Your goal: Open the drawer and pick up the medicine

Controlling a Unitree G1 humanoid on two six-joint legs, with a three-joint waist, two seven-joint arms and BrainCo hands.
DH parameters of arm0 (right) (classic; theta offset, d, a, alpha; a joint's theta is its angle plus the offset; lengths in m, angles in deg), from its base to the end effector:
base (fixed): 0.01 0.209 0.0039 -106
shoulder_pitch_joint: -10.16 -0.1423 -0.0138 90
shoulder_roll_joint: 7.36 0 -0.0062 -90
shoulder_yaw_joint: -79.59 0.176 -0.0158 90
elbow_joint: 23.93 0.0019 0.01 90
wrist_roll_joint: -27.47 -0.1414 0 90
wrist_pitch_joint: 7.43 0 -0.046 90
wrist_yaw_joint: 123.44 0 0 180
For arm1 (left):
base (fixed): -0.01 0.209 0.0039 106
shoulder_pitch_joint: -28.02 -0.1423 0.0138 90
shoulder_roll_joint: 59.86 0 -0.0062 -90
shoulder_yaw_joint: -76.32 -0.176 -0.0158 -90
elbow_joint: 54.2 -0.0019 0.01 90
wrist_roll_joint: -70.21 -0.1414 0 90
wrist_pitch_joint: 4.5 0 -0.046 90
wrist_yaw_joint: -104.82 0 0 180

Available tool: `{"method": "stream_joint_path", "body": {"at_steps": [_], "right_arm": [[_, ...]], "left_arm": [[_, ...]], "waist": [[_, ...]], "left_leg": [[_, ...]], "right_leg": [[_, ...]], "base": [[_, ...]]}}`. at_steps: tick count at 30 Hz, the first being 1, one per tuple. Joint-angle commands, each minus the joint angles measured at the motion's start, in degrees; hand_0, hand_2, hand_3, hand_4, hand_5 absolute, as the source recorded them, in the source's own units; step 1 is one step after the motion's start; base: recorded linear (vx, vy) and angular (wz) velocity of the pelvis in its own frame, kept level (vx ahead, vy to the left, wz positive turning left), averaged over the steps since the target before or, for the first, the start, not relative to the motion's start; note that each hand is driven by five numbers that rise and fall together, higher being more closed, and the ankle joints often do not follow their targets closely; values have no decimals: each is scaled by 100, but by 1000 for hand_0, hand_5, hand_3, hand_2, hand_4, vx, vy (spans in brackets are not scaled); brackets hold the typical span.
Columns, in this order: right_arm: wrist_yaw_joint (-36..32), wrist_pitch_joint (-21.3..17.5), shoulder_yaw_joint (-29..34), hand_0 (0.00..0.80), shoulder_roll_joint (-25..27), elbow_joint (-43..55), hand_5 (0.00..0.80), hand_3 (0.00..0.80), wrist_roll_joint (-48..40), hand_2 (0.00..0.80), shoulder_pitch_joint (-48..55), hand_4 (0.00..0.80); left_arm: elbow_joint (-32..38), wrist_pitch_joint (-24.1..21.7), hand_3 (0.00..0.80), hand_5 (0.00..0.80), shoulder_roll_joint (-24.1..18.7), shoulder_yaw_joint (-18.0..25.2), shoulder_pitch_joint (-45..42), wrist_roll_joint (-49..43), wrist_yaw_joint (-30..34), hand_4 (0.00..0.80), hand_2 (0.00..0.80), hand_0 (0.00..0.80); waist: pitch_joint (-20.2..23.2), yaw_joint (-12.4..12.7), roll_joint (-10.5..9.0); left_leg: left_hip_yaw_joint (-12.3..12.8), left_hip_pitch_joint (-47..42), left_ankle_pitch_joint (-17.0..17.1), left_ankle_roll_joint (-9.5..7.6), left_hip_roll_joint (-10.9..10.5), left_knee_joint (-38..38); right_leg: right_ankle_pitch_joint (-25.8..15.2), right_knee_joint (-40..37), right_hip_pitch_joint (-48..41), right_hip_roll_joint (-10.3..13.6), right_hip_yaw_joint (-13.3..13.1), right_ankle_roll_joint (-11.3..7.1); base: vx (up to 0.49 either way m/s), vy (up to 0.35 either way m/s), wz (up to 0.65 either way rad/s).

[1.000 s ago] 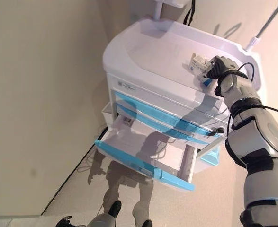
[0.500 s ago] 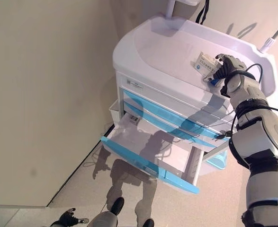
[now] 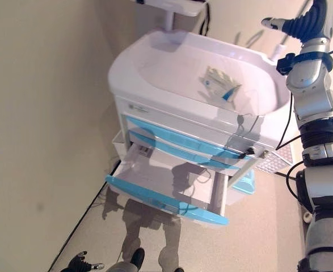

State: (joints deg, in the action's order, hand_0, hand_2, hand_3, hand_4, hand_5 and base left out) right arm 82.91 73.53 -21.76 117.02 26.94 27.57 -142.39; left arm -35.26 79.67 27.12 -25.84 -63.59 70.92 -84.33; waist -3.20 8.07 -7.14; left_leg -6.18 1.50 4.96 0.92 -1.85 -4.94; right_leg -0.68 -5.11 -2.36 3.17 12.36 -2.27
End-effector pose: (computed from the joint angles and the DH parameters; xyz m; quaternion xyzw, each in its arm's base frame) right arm 0.3167 -0.2752 0.3021 -0.3290 -0.3397 -0.3092 0.8251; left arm 0.0639 0.2501 -0.1045 0.2316 0.5381 0.0696 0.8074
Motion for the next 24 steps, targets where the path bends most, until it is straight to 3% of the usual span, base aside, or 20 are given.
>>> {"method": "stream_joint_path", "body": {"at_steps": [1,7,9,10,11,15,16,24], "right_arm": [[249,-379,87,0,298,223,0,0,-413,0,134,0],[242,-586,998,0,-99,620,0,0,-1142,0,1242,0],[196,-627,1559,0,-477,1084,0,0,-1224,0,2271,0],[196,-627,1559,0,-477,1084,0,0,-1224,0,2271,0],[125,-545,1885,0,-643,1399,0,0,-986,0,3061,0],[78,-535,2374,0,-1122,1713,0,0,-982,0,4099,0],[25,-530,2572,0,-1479,1749,0,0,-883,0,4723,0],[-305,-382,2545,0,-2372,967,0,0,-678,0,6103,0]], "left_arm": [[-377,-16,0,0,31,88,19,-240,-122,0,0,0],[-462,45,0,0,164,160,-73,-339,-106,0,0,0],[-429,55,0,0,266,220,-73,-423,-102,0,0,0],[-429,55,0,0,266,220,-73,-423,-102,0,0,0],[-391,44,0,0,297,261,-87,-507,-71,0,0,0],[-336,20,0,0,376,265,-115,-641,-27,0,0,0],[-345,13,0,0,417,291,-129,-737,-2,0,0,0],[-213,-53,0,0,509,292,-162,-881,61,0,0,0]], "waist": [[283,-43,26],[316,-252,196],[269,-413,342],[269,-413,342],[254,-473,409],[209,-580,508],[184,-647,559],[65,-855,721]], "left_leg": [[144,-35,-370,-212,-233,34],[556,-221,-448,-238,-190,25],[769,-251,-468,-254,-174,13],[769,-251,-468,-254,-174,13],[880,-249,-480,-266,-161,4],[1006,-246,-495,-283,-153,1],[1052,-275,-506,-294,-158,1],[1107,-299,-525,-329,-200,2]], "right_leg": [[-121,308,163,27,-53,-308],[-182,298,168,-19,-501,-328],[-250,281,238,-29,-697,-354],[-250,281,238,-29,-697,-354],[-286,267,299,-36,-806,-370],[-318,288,373,-35,-926,-382],[-315,315,387,-36,-973,-381],[-276,427,454,2,-1039,-396]], "base": [[-7,18,-33],[-35,31,-39],[-77,52,-40],[-89,55,-42],[-54,35,-39],[-32,28,-45],[-7,32,-36],[-5,19,-10]]}}
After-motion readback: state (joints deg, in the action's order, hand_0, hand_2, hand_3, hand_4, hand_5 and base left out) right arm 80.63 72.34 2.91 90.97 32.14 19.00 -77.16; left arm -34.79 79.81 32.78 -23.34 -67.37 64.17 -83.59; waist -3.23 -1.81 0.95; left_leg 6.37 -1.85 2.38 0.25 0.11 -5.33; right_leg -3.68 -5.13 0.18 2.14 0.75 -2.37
